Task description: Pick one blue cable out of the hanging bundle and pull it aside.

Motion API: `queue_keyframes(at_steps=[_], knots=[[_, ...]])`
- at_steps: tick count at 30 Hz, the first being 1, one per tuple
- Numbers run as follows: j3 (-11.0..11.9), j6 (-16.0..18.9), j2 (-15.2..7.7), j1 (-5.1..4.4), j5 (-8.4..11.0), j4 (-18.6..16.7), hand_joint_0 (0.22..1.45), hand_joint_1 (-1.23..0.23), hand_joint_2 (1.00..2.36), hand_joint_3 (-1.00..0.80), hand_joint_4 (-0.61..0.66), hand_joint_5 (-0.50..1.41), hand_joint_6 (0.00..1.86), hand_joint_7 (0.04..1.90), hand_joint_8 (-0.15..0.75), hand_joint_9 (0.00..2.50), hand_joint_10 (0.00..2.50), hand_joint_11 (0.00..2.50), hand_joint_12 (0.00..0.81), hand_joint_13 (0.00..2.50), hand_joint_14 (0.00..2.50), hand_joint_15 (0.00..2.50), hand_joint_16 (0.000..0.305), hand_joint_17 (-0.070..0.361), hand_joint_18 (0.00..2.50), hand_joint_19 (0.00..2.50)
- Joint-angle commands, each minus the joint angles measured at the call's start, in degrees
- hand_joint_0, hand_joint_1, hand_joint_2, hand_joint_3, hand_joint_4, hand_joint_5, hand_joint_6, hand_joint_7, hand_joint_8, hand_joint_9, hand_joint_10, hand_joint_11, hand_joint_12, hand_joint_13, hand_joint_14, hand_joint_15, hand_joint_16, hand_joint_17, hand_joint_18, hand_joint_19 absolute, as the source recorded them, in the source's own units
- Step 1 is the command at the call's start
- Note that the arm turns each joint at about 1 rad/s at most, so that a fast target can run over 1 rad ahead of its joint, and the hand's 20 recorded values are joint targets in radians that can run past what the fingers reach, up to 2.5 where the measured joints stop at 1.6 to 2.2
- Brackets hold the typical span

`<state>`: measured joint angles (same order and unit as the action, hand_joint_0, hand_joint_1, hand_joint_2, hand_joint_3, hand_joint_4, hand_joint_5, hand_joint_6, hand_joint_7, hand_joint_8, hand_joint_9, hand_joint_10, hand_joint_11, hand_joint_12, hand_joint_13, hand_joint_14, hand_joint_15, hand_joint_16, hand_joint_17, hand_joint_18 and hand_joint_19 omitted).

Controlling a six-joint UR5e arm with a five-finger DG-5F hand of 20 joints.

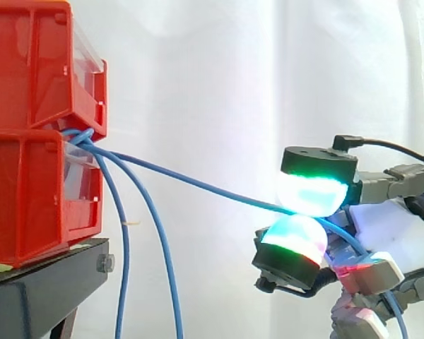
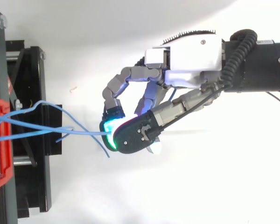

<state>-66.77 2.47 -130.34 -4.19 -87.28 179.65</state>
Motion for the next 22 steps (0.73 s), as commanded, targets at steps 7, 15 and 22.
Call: queue_keyframes(at_steps=[7,15,22], knots=[[-0.11,-0.01,0.0,-0.03,0.0,0.0,0.66,-0.84,1.28,0.07,-0.5,-0.07,0.95,1.25,0.179,1.35,0.02,0.73,0.279,1.03,0.03,0.82,0.047,0.105,0.65,0.54],[-0.11,-0.01,0.0,-0.03,0.0,0.0,0.66,-0.84,1.27,0.08,-0.49,-0.07,0.95,1.25,0.181,1.36,0.03,0.74,0.28,1.03,0.03,0.82,0.046,0.105,0.65,0.55],[-0.11,-0.01,0.0,0.06,0.0,0.0,0.66,-0.84,1.27,0.08,-0.49,-0.07,0.95,1.24,0.176,1.36,0.03,0.74,0.282,1.03,0.03,0.81,0.046,0.104,0.65,0.55]])
